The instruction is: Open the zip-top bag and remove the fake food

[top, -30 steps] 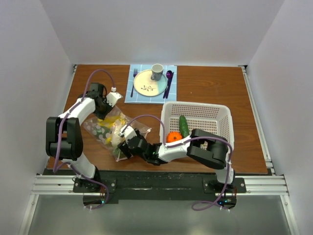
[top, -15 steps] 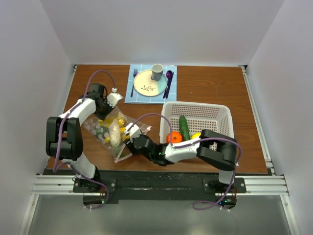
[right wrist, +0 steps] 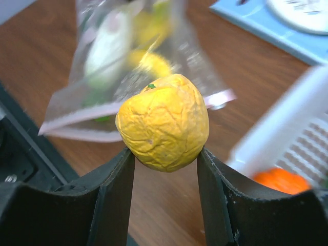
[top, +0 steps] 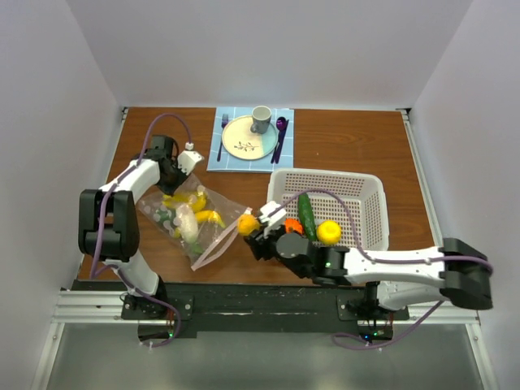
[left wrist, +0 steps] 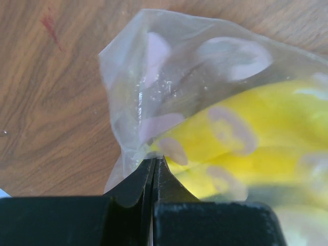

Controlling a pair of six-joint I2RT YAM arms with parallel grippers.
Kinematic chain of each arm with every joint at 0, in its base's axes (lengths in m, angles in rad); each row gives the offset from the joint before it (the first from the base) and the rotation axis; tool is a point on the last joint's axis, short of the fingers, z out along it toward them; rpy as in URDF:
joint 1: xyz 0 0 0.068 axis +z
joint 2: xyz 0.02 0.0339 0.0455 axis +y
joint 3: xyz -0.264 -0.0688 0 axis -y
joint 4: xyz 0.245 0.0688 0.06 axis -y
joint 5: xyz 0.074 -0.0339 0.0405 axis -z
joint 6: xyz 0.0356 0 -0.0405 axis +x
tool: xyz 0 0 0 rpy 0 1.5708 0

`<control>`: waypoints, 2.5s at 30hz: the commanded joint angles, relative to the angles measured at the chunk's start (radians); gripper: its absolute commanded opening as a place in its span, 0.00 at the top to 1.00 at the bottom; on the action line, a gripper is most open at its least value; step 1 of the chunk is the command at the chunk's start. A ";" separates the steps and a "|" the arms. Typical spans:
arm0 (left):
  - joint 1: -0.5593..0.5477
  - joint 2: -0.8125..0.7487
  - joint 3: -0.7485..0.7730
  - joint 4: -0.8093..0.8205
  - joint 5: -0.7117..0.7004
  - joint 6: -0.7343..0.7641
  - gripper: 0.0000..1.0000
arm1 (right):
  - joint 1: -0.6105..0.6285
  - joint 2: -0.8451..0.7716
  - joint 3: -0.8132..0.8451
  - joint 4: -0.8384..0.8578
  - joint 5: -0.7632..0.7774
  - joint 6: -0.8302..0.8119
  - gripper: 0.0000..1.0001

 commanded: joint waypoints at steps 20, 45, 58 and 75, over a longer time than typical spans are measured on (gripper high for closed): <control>-0.075 -0.140 0.200 -0.273 0.088 -0.071 1.00 | 0.058 0.063 0.134 -0.401 0.569 0.181 0.01; -0.075 -0.028 -0.035 -0.027 -0.091 -0.031 1.00 | 0.010 0.523 0.203 0.228 -0.002 -0.021 0.45; -0.075 -0.015 -0.039 -0.044 -0.018 -0.002 1.00 | -0.063 0.706 0.351 0.257 -0.088 -0.022 0.19; -0.076 -0.027 -0.066 -0.054 -0.001 0.041 1.00 | -0.147 0.750 0.339 0.301 -0.166 0.047 0.83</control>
